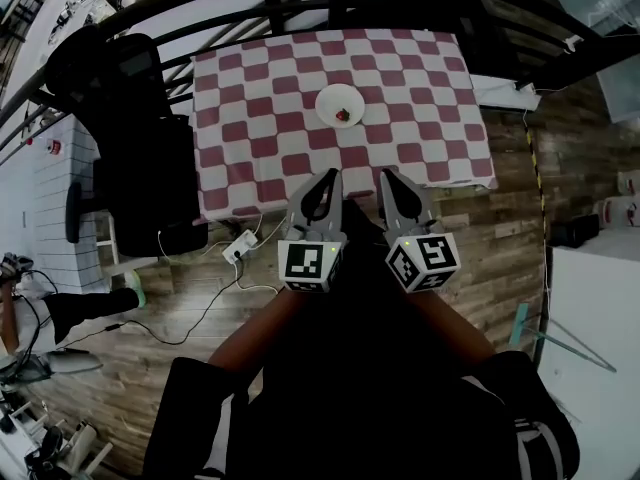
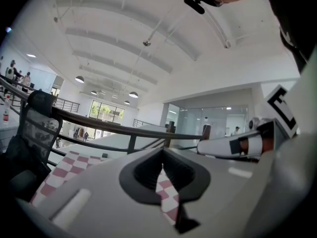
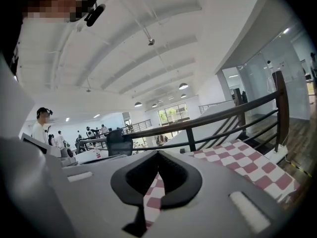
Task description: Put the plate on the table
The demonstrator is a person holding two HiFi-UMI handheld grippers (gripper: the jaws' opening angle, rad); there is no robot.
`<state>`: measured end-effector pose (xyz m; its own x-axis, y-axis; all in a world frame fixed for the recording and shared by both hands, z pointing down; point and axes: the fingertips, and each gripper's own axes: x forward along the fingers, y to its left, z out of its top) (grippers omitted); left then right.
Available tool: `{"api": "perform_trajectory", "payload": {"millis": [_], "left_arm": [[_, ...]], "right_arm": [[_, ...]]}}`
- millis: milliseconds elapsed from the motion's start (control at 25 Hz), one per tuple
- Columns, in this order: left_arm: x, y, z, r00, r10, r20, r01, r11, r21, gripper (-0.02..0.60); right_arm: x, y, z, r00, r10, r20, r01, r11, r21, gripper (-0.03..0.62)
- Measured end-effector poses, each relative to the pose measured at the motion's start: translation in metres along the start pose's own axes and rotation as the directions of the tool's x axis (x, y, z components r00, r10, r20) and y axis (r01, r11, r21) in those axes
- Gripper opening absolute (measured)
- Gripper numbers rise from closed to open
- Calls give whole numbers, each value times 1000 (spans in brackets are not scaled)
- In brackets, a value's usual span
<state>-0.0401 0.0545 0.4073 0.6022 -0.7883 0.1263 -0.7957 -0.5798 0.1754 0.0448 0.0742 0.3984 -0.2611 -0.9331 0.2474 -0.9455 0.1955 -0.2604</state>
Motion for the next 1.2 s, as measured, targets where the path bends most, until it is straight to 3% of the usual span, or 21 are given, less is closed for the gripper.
{"api": "perform_trajectory", "payload": {"millis": [400, 840, 1200], "left_arm": [[-28, -35, -8, 1000, -25, 4, 26, 999, -26, 9], [-47, -66, -6, 999, 29, 42, -29, 1000, 4, 9], [-66, -166, -28, 999, 45, 24, -46, 998, 34, 9]], "right_arm": [[-41, 0, -15, 999, -43, -34, 41, 998, -55, -2], [-75, -12, -12, 1000, 11, -14, -12, 997, -72, -2], [-161, -48, -21, 999, 48, -3, -48, 993, -112, -2]]}}
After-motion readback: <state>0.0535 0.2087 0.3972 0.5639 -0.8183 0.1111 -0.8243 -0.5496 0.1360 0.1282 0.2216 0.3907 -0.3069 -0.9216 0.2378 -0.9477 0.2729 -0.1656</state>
